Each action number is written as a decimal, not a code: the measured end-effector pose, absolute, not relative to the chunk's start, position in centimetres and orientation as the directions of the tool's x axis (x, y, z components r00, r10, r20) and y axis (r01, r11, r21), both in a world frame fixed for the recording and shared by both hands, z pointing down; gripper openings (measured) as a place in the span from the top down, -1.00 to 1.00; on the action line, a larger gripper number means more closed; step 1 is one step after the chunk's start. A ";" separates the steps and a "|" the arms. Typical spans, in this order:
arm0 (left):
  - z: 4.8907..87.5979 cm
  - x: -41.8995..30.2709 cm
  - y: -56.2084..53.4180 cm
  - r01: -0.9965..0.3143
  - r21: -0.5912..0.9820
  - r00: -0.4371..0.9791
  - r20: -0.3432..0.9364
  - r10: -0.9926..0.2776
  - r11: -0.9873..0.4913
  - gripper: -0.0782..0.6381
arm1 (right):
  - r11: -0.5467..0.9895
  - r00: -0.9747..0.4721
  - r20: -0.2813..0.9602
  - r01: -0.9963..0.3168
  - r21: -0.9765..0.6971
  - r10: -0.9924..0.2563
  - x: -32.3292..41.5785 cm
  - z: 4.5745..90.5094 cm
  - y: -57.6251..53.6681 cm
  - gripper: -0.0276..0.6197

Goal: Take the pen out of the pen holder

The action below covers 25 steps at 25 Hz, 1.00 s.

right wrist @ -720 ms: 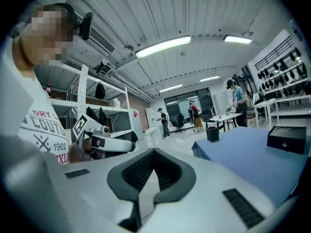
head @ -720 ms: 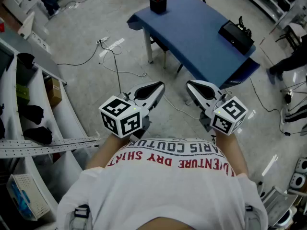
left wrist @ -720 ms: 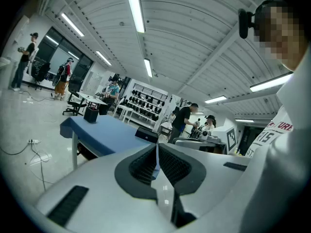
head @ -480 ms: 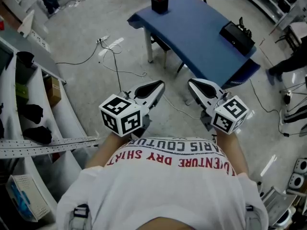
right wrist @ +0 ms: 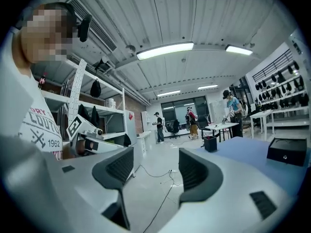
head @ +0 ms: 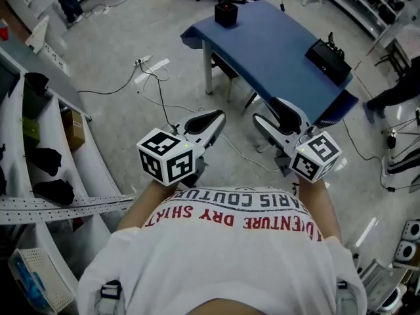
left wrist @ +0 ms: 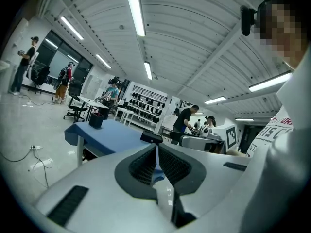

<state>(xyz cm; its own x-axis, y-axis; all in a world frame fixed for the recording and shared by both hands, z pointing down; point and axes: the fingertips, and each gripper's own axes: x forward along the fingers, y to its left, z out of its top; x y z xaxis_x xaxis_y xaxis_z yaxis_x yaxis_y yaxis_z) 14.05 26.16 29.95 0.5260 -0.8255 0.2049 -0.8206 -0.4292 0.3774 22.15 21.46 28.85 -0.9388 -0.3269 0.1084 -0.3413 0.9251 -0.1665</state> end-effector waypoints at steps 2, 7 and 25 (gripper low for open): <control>30.0 13.1 26.2 -0.823 0.373 0.522 0.201 -0.829 -0.428 0.67 | 0.924 -0.934 0.102 -0.355 -0.141 -0.343 21.6 28.6 21.2 0.04; 30.5 11.1 26.0 -0.831 0.375 0.506 0.200 -0.839 -0.411 0.67 | 0.920 -0.923 0.108 -0.379 -0.100 -0.368 20.5 28.9 20.5 -0.04; 35.0 2.0 16.2 -0.868 0.406 0.412 0.269 -0.871 -0.285 0.67 | 0.907 -0.915 0.132 -0.399 -0.136 -0.382 13.4 33.4 7.5 -0.15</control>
